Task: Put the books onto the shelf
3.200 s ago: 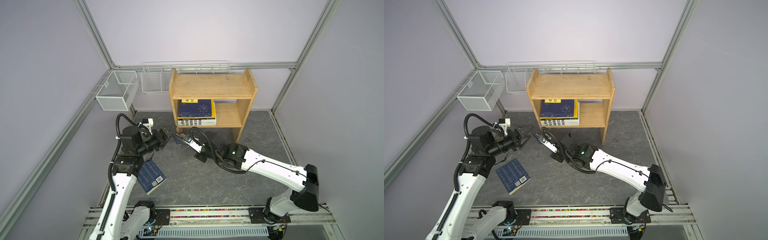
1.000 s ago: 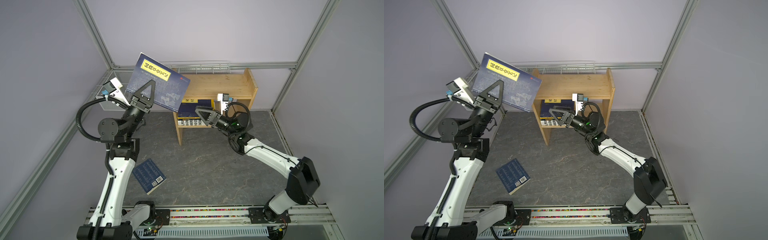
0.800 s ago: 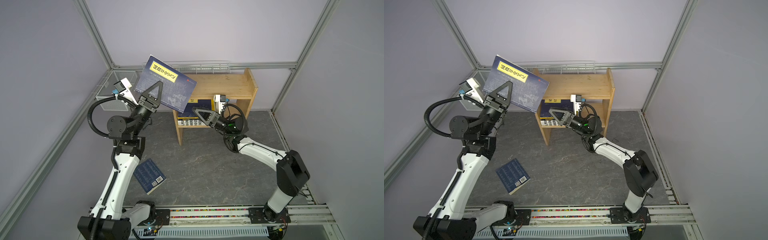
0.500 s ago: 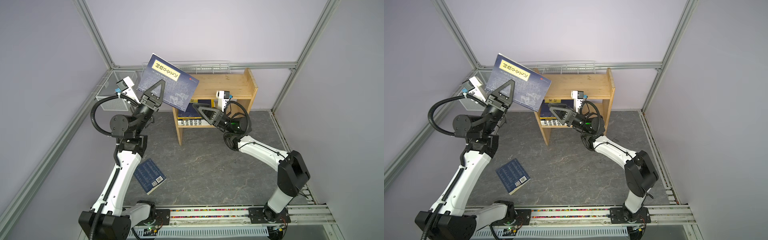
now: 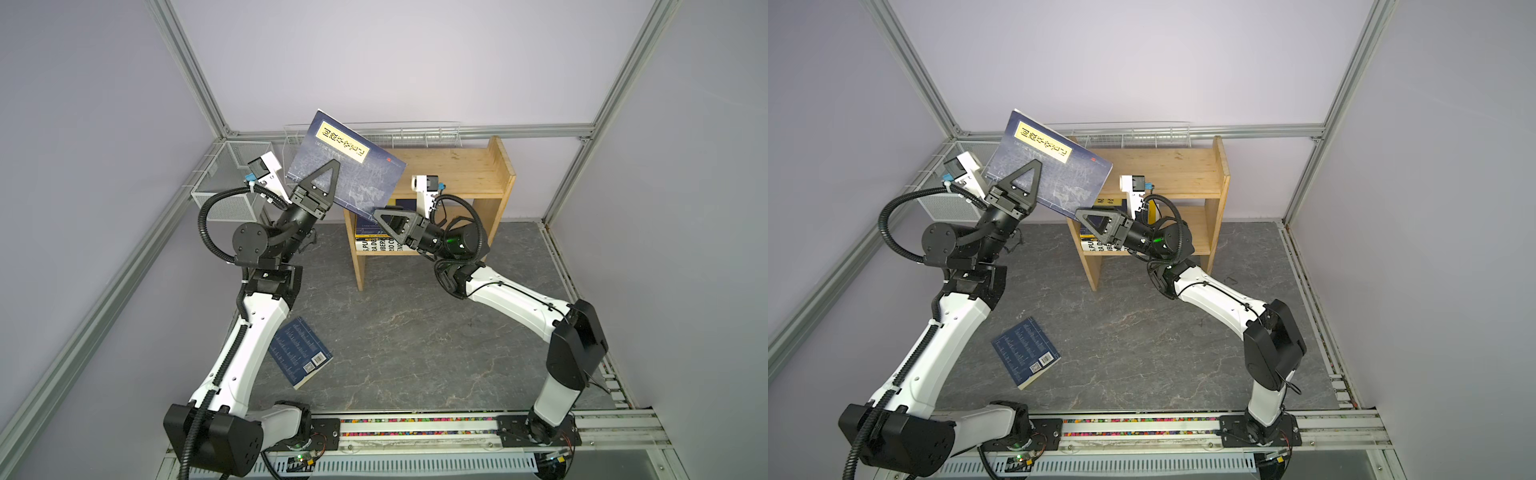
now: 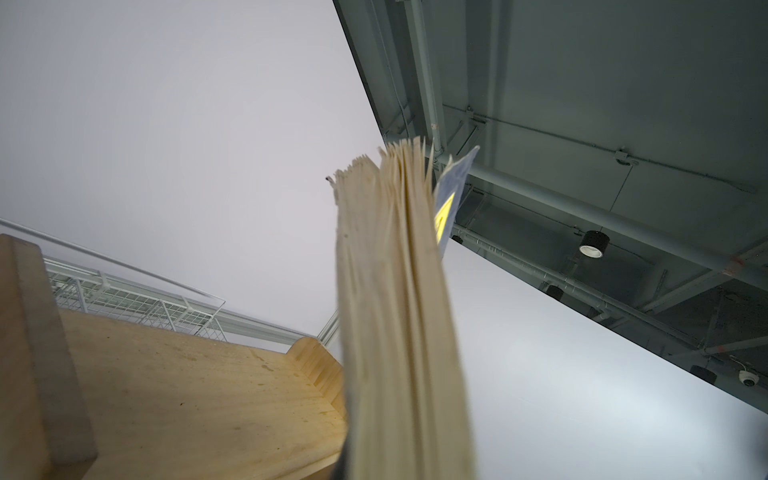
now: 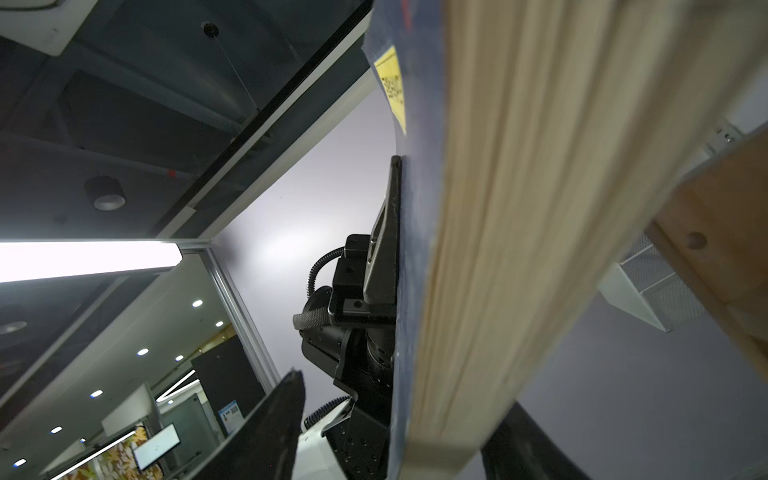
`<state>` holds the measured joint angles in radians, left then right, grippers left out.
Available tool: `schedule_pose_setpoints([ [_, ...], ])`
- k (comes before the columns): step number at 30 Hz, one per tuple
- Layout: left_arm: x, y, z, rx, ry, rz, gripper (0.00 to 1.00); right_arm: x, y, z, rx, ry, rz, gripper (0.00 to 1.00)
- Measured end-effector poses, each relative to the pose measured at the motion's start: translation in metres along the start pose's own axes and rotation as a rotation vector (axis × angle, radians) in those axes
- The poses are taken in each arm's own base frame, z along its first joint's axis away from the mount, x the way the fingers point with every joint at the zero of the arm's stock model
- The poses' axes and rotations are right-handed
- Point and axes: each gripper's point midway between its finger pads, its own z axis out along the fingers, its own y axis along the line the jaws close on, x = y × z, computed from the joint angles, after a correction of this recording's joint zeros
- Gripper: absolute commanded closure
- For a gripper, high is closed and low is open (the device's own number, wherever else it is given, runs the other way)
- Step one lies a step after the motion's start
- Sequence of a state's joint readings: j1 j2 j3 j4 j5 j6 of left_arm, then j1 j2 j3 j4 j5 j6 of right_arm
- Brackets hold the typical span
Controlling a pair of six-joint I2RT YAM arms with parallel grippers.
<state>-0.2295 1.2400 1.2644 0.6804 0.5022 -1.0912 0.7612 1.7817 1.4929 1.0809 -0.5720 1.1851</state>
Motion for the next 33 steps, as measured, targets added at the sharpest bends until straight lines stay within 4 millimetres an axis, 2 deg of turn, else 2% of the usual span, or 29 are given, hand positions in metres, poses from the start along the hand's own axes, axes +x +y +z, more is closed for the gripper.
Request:
schedule_pose_setpoints([
  [5,0.0,0.0,0.0,0.001,-0.001,0.001,1.0,0.007,-0.017,0.001,0.038,0.01,0.042,0.59],
  [13,0.001,0.005,0.001,-0.008,-0.003,-0.001,1.0,0.004,-0.014,0.006,0.025,0.004,0.067,0.78],
  [15,0.001,0.006,0.001,-0.01,-0.003,0.0,1.0,0.004,-0.014,0.006,0.022,0.004,0.076,0.9],
  [16,0.0,0.006,0.001,-0.012,-0.004,0.0,0.99,0.004,-0.014,0.007,0.02,0.003,0.08,0.93],
  [22,0.0,0.007,0.001,-0.016,-0.006,0.005,0.91,0.003,-0.015,0.007,0.019,0.0,0.091,0.93],
  [25,0.0,0.007,0.001,-0.016,-0.007,0.001,0.81,0.003,-0.016,0.006,0.022,0.0,0.091,0.93],
  [26,0.001,0.008,0.001,-0.017,-0.005,0.001,0.73,0.002,-0.017,0.005,0.026,0.0,0.092,0.93],
  [29,0.003,0.01,0.001,-0.027,0.005,-0.002,0.35,0.002,-0.027,0.0,0.049,0.002,0.098,0.93],
  [30,0.004,0.011,0.001,-0.033,0.01,0.003,0.26,0.003,-0.031,-0.003,0.063,0.003,0.102,0.93],
  [33,0.009,0.018,-0.002,-0.084,0.034,0.014,0.12,0.007,-0.049,-0.016,0.109,0.025,0.114,0.93],
])
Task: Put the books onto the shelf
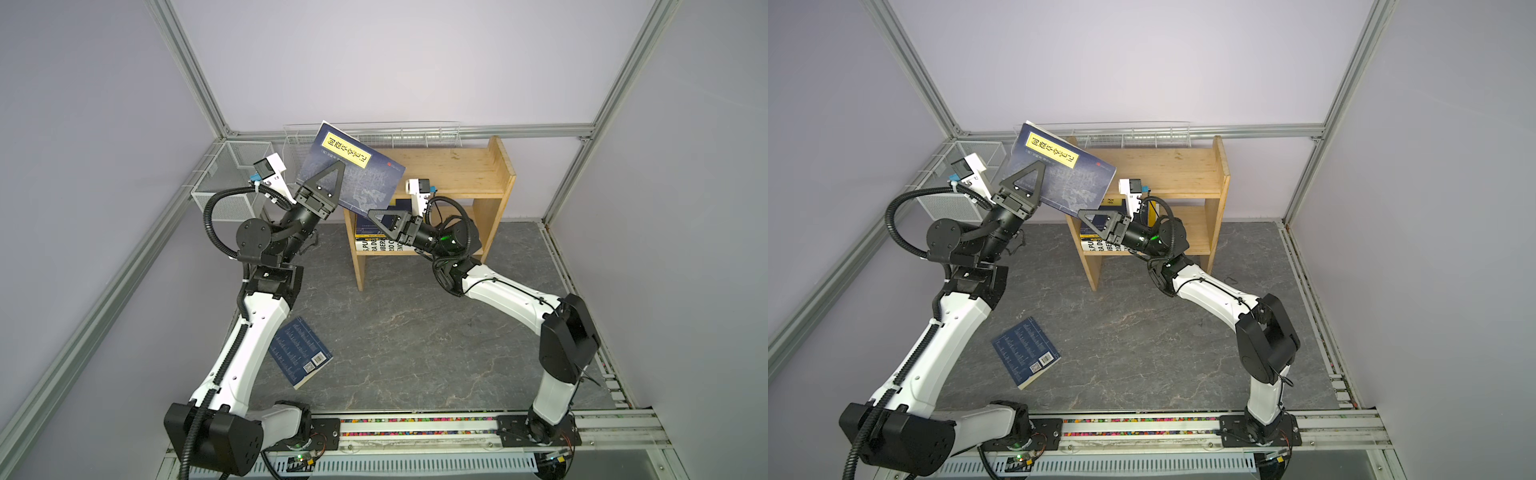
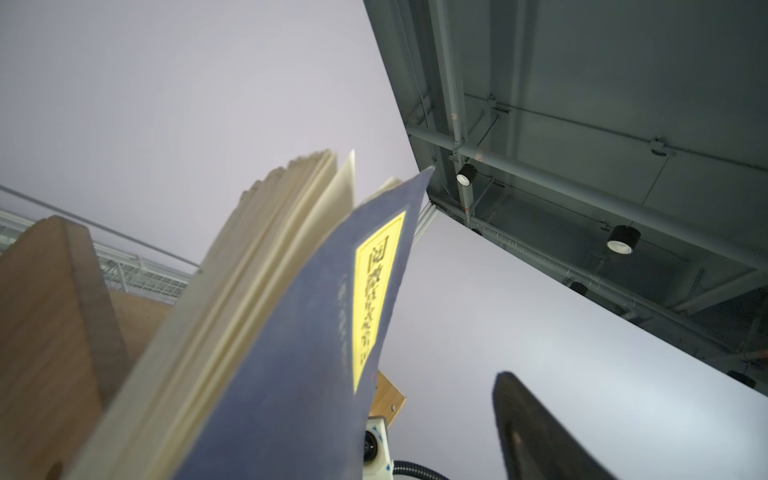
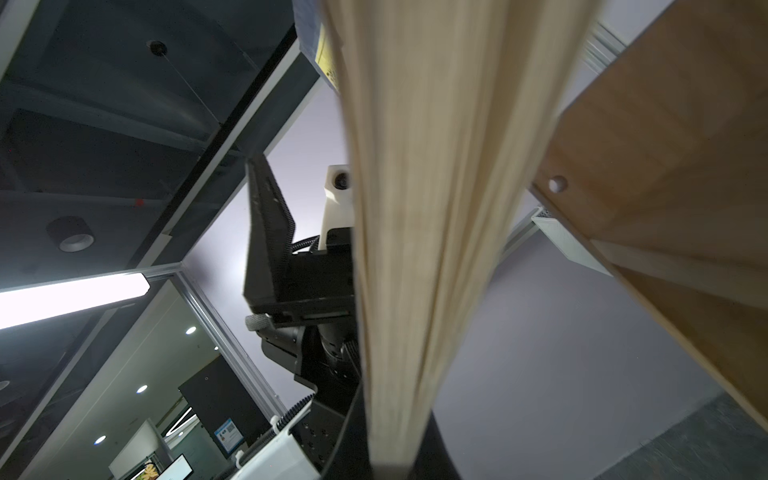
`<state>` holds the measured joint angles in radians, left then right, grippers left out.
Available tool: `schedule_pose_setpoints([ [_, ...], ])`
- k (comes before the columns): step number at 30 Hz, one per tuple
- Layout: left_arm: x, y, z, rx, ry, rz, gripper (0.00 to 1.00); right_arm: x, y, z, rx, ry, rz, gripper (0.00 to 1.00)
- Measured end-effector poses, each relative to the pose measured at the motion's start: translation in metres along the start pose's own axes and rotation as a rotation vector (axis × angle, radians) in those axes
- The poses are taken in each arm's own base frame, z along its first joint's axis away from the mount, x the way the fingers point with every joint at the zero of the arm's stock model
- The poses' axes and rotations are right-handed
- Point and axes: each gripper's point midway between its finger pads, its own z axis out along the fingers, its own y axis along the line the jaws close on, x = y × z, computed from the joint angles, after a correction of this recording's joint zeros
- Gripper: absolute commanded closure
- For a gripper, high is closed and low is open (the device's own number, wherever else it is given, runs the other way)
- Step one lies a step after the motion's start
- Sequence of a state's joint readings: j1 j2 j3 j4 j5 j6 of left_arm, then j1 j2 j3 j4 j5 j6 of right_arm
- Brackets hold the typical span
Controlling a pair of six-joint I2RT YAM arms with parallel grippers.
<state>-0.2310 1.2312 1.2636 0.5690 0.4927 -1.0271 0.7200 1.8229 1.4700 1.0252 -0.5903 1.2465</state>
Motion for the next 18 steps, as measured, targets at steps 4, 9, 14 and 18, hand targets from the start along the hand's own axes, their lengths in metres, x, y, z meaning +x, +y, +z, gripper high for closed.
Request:
schedule_pose_setpoints([
  [4,0.006,0.011,-0.014,-0.108,0.032,0.036,0.05,0.013,-0.008,-0.022,0.05,0.042,0.005,0.93],
  [9,-0.006,0.007,-0.048,-0.231,0.01,0.141,0.02,0.025,0.002,-0.059,0.129,0.062,-0.003,0.93],
  [14,-0.023,-0.008,-0.083,-0.314,-0.053,0.247,0.02,0.038,0.003,-0.092,0.237,0.066,0.001,0.93],
  [18,-0.02,-0.002,-0.095,-0.37,-0.053,0.274,0.01,0.052,-0.003,-0.11,0.315,0.086,0.007,0.93],
])
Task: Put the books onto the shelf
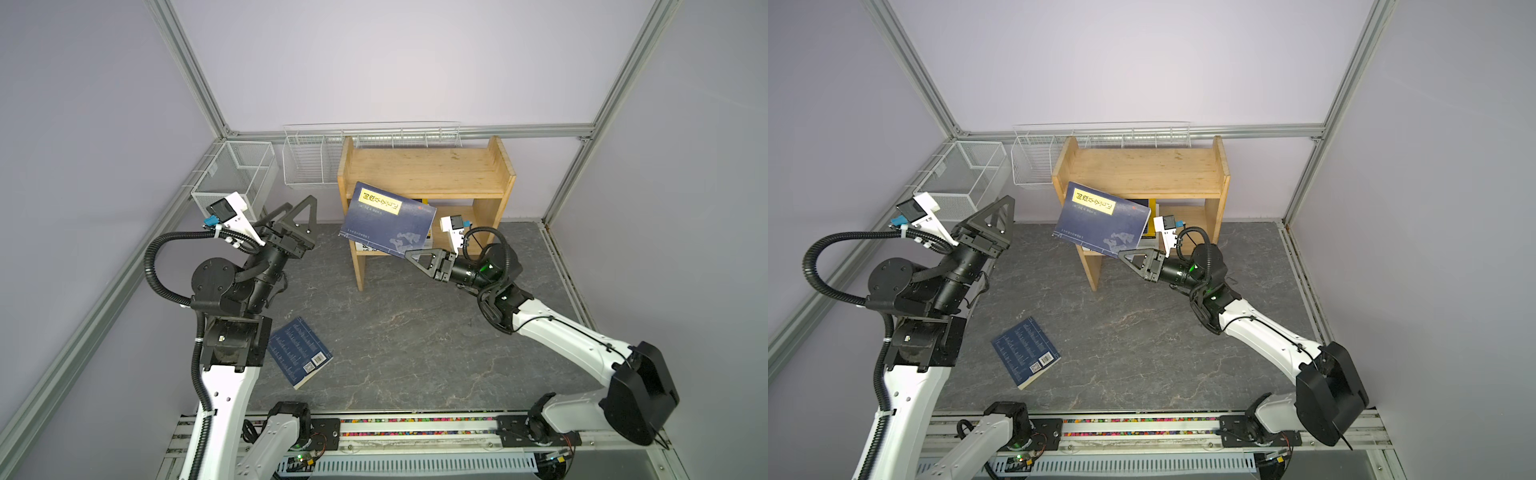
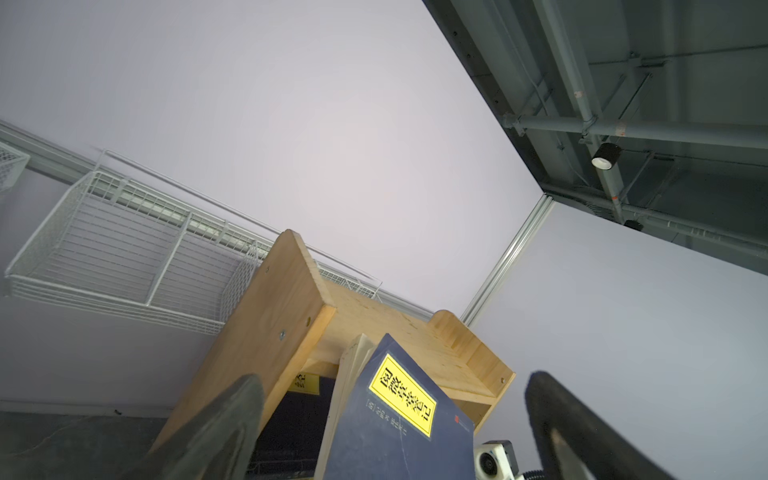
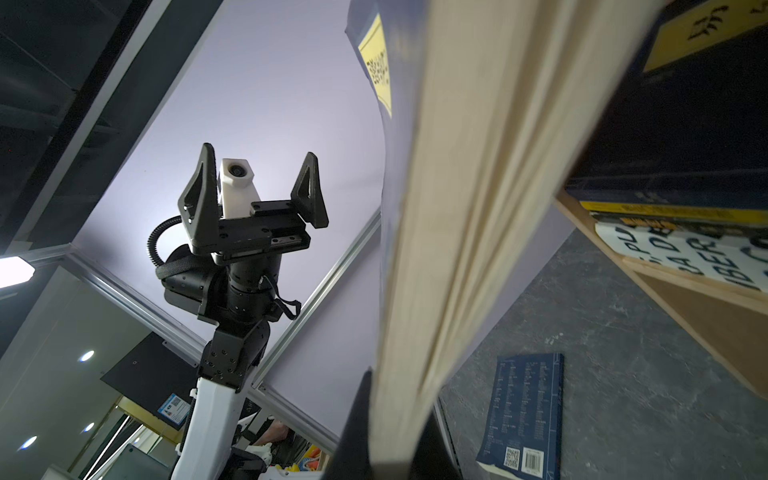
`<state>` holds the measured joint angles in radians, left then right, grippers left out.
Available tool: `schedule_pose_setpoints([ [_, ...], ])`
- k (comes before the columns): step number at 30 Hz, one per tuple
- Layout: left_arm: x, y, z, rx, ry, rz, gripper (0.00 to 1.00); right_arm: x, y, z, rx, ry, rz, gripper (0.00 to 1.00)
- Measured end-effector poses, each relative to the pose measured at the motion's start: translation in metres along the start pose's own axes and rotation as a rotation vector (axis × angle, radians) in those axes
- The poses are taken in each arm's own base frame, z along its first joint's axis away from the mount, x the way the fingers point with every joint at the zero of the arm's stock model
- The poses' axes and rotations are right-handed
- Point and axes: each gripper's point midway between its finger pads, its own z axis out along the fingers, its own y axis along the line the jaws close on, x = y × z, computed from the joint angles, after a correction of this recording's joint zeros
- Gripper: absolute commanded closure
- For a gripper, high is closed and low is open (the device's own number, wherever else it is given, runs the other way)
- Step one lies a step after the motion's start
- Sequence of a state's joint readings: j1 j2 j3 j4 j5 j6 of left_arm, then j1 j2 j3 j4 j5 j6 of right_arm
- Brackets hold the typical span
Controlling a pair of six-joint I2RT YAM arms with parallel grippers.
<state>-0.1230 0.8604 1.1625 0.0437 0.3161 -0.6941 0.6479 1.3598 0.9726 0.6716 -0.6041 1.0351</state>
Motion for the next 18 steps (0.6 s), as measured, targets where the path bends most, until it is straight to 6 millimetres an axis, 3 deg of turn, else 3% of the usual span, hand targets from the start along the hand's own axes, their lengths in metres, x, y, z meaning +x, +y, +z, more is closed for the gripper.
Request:
schedule_pose_setpoints([
  [9,0.025,0.031,0.005,-0.09,0.064,-0.019,0.01,0.017,-0.021,-0.009,0.089,0.036,0.016,0.93],
  [18,0.026,0.031,0.005,-0.091,0.065,-0.02,0.01,0.02,-0.052,-0.01,0.153,0.047,0.052,0.93],
])
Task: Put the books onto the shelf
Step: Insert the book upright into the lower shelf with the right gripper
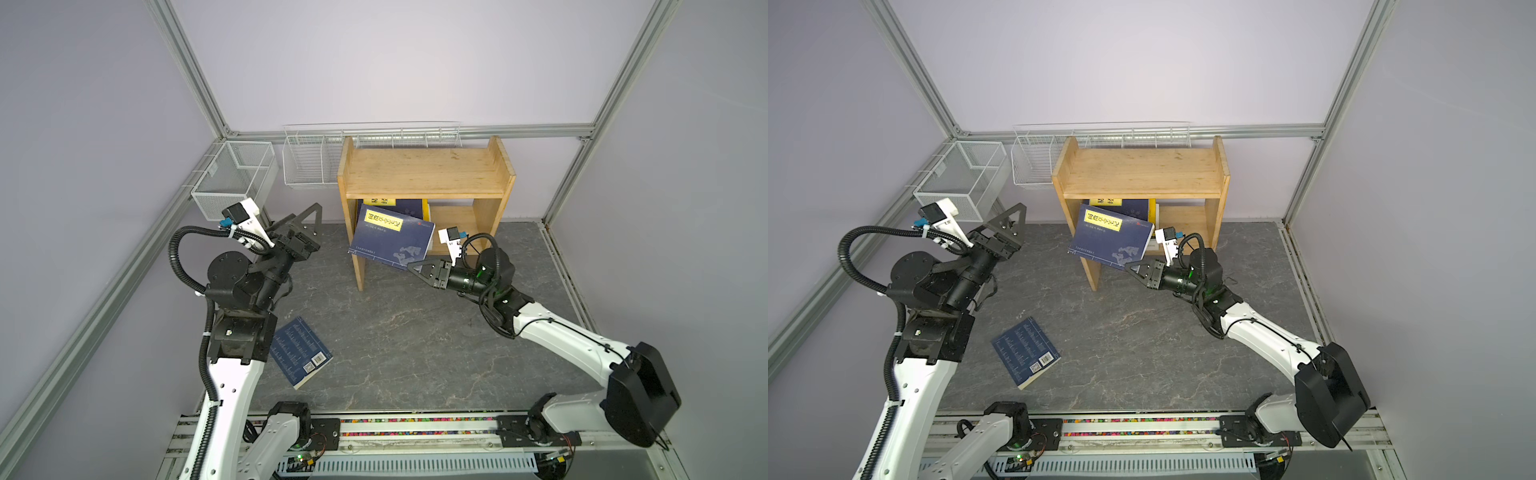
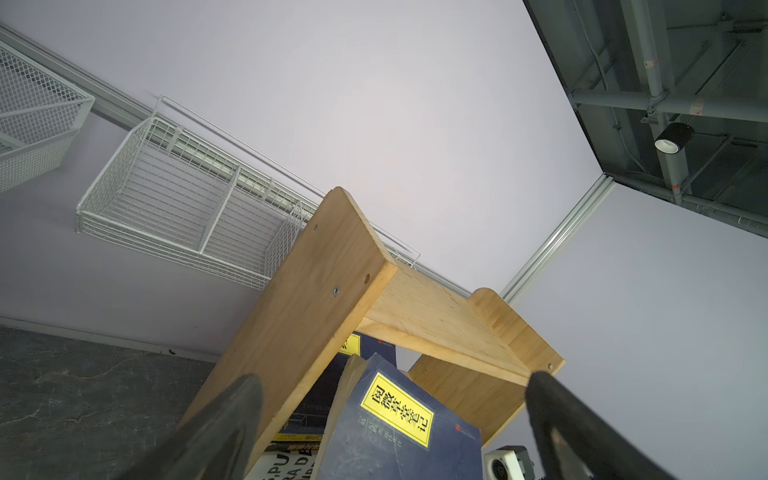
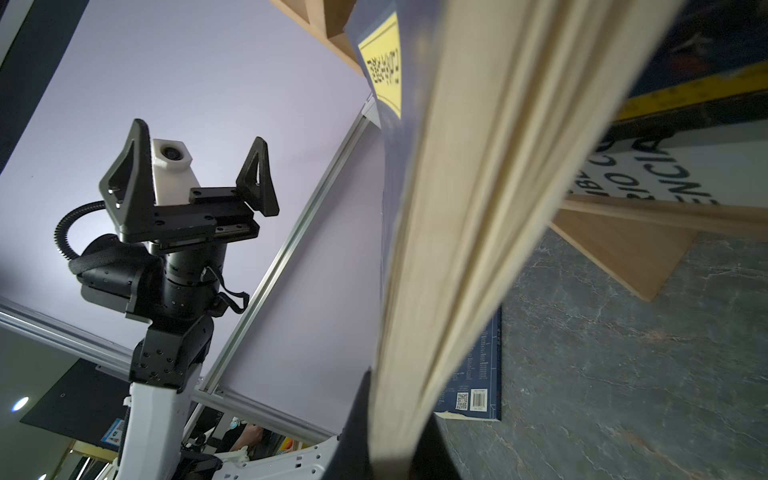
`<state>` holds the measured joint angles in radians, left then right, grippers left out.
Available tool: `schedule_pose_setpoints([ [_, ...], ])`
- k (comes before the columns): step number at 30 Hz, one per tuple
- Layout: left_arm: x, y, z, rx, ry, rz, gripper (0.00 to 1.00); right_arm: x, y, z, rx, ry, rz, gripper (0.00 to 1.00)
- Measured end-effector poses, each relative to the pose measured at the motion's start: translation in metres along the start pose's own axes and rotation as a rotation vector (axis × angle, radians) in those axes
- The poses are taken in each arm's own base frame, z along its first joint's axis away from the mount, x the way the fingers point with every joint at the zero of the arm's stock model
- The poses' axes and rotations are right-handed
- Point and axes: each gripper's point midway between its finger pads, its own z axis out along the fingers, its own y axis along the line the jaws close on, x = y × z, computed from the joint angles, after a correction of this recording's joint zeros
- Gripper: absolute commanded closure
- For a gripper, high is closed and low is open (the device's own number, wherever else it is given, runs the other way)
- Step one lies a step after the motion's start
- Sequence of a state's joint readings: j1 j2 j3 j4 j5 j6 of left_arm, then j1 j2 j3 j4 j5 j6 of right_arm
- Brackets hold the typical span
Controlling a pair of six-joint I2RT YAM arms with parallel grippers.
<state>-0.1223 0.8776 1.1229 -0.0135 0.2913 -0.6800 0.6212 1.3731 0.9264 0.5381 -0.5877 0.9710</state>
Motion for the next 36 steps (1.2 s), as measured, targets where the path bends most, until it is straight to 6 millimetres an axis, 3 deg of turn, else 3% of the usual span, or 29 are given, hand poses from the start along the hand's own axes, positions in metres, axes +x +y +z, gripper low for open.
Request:
schedule_pose_setpoints([
  [9,0.003,0.004,0.005,-0.007,0.008,-0.011,0.01,-0.006,-0.012,-0.005,0.052,0.012,0.001,0.93],
  [24,0.002,0.004,0.006,-0.002,0.004,-0.02,0.01,-0.054,-0.007,0.008,0.085,0.076,0.044,0.93],
  [36,0.009,0.007,0.008,0.0,0.025,-0.005,0.01,-0.08,-0.036,0.02,0.143,0.101,0.112,0.93],
])
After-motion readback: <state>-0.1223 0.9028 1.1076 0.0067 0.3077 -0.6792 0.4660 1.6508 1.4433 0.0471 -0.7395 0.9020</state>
